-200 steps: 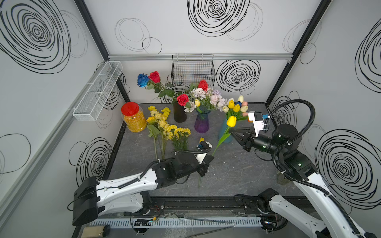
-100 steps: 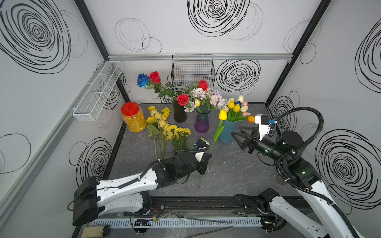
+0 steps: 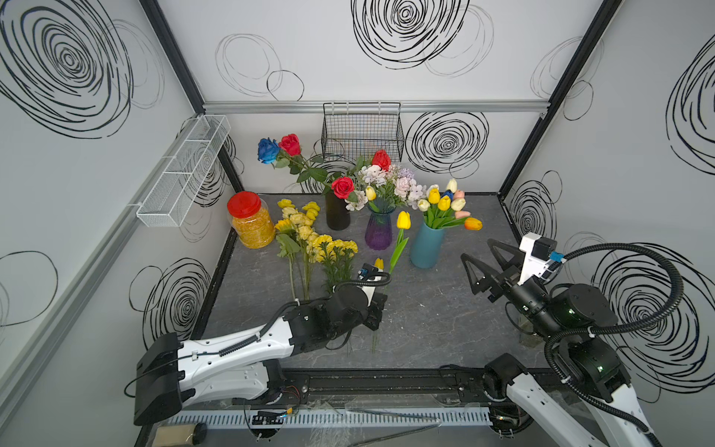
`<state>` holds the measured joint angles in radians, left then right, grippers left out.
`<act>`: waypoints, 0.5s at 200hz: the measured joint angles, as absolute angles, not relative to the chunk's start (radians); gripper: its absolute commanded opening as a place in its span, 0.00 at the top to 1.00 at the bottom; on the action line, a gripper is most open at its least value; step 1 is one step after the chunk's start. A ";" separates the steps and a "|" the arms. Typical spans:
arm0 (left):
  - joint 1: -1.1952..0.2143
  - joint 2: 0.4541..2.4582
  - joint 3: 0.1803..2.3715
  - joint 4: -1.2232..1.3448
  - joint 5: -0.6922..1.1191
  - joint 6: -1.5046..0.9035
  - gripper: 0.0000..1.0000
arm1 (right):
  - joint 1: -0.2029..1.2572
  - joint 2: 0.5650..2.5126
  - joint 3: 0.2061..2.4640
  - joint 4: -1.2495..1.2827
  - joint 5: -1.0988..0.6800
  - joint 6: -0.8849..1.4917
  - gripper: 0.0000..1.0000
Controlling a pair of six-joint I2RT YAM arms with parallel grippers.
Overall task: Pick out yellow flowers from the vase
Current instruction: Place the flower at the center of the board.
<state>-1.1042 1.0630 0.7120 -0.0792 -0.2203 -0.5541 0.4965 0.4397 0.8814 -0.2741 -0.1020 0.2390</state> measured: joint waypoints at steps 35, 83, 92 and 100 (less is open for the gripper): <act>-1.107 1.040 0.691 -0.104 -0.219 -0.613 1.00 | 0.496 0.416 0.867 -0.275 -0.047 0.221 0.00; -1.108 1.081 0.675 -0.143 -0.192 -0.715 1.00 | 0.496 0.410 0.867 -0.297 0.076 0.216 0.00; -1.108 1.099 0.675 -0.153 -0.179 -0.736 1.00 | 0.496 0.410 0.865 -0.302 0.091 0.217 0.00; -1.108 1.118 0.673 -0.160 -0.165 -0.756 1.00 | 0.496 0.410 0.862 -0.303 0.101 0.219 0.00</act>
